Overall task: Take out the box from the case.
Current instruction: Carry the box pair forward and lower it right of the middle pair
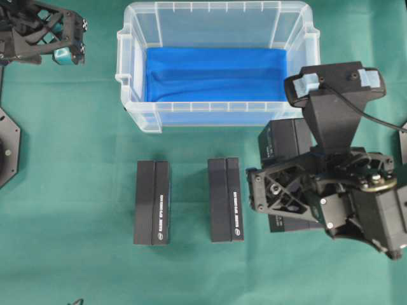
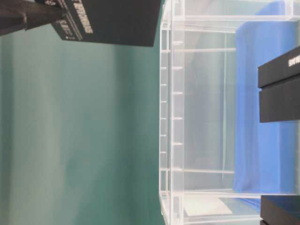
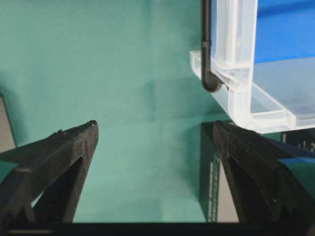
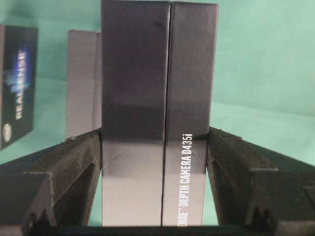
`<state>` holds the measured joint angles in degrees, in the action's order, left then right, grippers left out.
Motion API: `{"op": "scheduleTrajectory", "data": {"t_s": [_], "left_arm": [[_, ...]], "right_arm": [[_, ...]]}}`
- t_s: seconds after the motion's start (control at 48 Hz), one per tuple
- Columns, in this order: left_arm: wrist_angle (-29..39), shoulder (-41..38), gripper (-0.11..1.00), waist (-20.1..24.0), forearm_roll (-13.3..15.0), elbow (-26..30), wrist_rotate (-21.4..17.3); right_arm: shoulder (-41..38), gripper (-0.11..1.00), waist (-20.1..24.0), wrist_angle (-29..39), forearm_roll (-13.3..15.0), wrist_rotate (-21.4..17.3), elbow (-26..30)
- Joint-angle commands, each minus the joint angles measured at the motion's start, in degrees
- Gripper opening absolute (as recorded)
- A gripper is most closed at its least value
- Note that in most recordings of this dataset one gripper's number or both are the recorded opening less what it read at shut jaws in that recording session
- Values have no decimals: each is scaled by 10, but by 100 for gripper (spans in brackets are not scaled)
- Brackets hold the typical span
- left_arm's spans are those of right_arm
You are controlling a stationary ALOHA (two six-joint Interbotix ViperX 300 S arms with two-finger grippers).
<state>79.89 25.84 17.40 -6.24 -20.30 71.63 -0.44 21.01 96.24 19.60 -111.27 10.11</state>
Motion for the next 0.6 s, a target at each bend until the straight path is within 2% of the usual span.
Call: {"op": "scheduleTrajectory", "data": {"t_s": [0.0,0.334,0.459,0.584], "left_arm": [[-1,3,97,1,-2,12,1],[1,3,97,1,-2,11,1],[2,3,97,1,-1,11,0],[2,3,97,0,-2,11,0]], "right_arm": [[10,67,1,5,3,-1,17],[-5,67,1,-14,-4,-3,-8],[-7,67,2,-38,-11,-8,-36],[-7,67,1,-65,-20,-29,-72]]}}
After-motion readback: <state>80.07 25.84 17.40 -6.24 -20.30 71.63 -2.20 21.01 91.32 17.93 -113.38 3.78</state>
